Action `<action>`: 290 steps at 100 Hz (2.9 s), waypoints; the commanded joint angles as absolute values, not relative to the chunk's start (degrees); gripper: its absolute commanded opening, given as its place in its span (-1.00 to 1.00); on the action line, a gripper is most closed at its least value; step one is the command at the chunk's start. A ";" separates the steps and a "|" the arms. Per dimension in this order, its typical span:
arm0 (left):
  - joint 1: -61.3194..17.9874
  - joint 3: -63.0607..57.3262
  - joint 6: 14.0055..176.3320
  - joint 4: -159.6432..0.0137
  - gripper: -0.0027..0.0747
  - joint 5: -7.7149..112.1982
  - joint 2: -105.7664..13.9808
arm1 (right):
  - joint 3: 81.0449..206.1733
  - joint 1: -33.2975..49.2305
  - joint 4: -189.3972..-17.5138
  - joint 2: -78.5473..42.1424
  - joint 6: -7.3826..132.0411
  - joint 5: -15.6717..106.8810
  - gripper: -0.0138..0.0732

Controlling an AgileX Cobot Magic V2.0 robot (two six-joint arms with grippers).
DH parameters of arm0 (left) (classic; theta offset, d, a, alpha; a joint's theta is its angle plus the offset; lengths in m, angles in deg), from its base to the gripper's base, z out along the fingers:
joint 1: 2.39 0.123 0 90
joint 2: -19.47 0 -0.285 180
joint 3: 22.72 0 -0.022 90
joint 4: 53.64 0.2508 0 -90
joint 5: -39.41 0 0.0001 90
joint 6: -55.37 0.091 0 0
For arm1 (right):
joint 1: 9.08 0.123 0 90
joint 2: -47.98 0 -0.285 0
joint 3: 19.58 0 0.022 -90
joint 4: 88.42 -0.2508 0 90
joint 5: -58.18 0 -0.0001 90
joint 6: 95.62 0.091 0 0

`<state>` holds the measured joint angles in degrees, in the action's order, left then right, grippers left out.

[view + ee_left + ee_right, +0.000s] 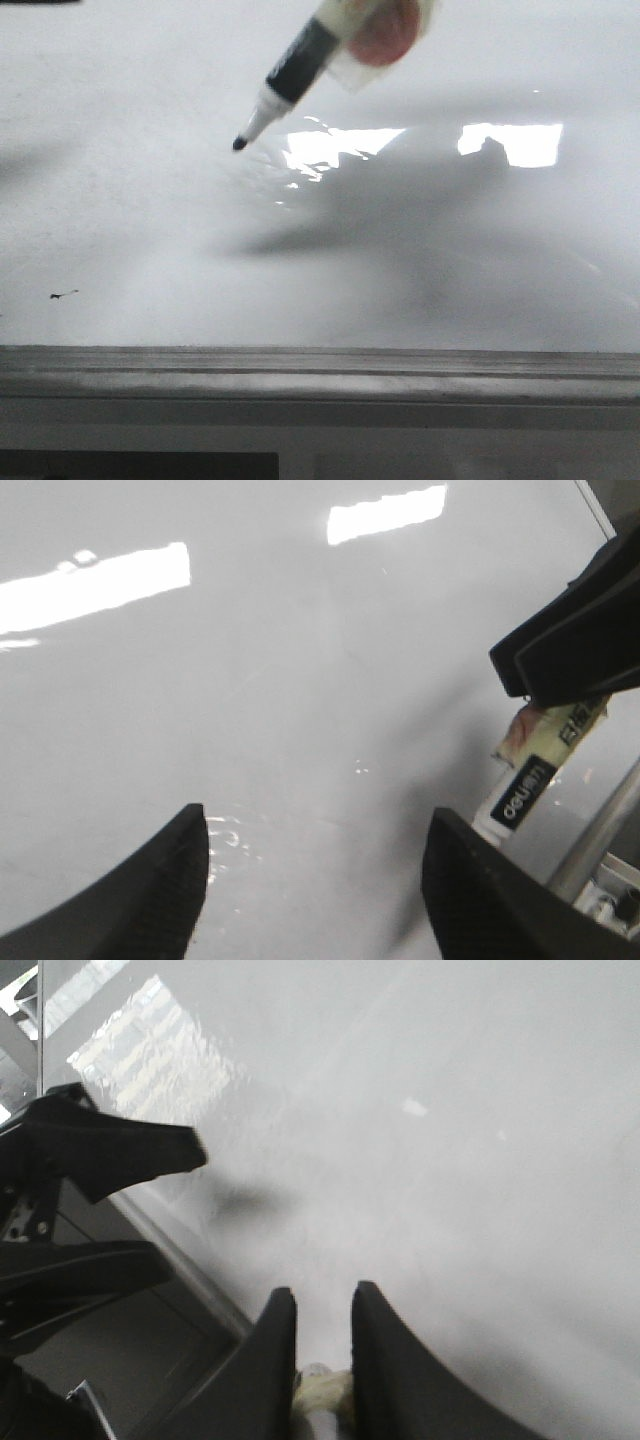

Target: Write number 6 on whiteboard

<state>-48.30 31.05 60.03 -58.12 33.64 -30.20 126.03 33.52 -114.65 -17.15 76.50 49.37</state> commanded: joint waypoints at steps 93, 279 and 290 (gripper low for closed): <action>-46.71 29.28 59.49 -58.52 0.15 33.49 -27.44 | 131.53 26.57 -115.15 -26.67 74.07 53.00 -0.83; -63.01 29.28 59.49 -60.66 -0.98 27.89 -43.10 | 134.92 38.58 -115.86 -23.23 72.59 43.10 0.43; -60.55 29.28 59.49 -62.23 -0.98 28.85 -42.51 | 134.92 38.46 -115.86 -23.15 72.59 44.50 0.44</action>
<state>-62.22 31.05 60.07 -59.97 32.02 -43.64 132.98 38.51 -114.93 -24.84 73.27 39.65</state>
